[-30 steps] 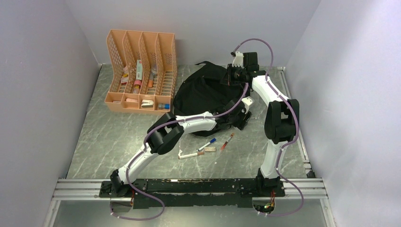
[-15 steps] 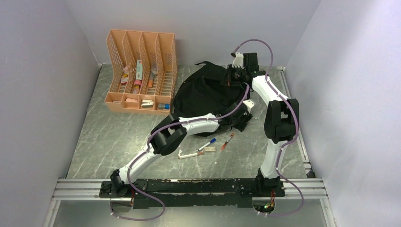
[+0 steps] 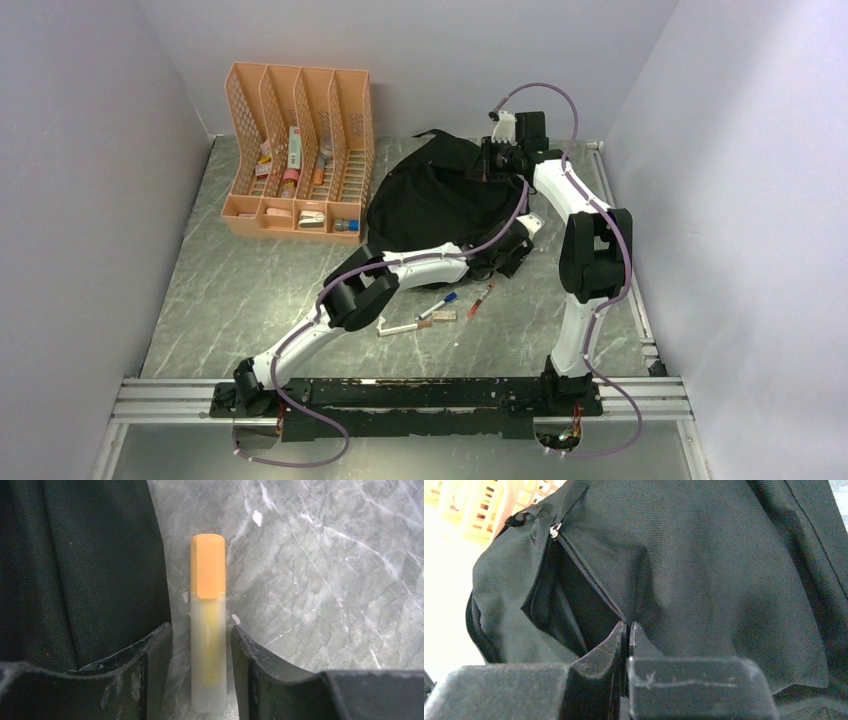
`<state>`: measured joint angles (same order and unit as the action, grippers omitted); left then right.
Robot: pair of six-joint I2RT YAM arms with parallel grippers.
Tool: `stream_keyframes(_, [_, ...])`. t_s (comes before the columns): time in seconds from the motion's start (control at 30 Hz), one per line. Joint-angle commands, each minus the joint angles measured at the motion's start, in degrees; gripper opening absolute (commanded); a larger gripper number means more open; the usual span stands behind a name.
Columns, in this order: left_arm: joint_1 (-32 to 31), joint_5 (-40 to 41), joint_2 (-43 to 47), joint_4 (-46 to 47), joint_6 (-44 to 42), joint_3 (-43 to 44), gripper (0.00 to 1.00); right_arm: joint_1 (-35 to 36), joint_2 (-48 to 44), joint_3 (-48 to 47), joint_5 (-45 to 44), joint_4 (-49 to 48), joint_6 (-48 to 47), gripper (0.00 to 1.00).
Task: Pack the student bag
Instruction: Pick up the stationery from the center of the board.
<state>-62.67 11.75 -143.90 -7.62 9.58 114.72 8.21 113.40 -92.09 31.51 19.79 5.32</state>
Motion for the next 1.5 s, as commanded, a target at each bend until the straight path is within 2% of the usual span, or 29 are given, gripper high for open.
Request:
stream_keyframes(0.0, [-1.02, -1.46, -2.65, -7.65, -1.45, -1.84, 0.49, -0.38, 1.16, -0.32, 0.24, -0.58, -0.06, 0.0])
stream_keyframes(0.53, [-5.88, 1.77, 0.79, -8.47, -8.59, -8.29, 0.36, -0.39, 0.61, 0.34, 0.24, -0.58, -0.21, 0.0])
stream_keyframes(0.67, [-5.92, 1.16, 1.84, -8.44, -8.24, -9.89, 0.29, -0.38, 0.44, 0.5, 0.16, -0.4, -0.39, 0.0])
stream_keyframes(0.83, [-5.89, 1.12, 4.5, -7.71, -6.76, -13.39, 0.14, -0.5, -0.53, 1.99, -0.57, -1.48, -0.23, 0.0])
stream_keyframes(0.97, [-5.88, -2.3, 10.28, -5.43, -5.63, -18.53, 0.11, -0.72, -1.65, 3.02, -0.84, -2.65, 0.21, 0.0])
stream_keyframes(1.2, [-5.88, -14.36, 26.39, 2.32, -4.78, -30.84, 0.11, -1.48, -1.75, 4.0, -0.61, -3.7, 0.56, 0.0])
stream_keyframes(1.47, [-5.88, -15.89, 37.38, 4.27, -2.63, -41.21, 0.1, -1.78, -2.12, 5.84, 0.44, -6.01, 1.66, 0.0])
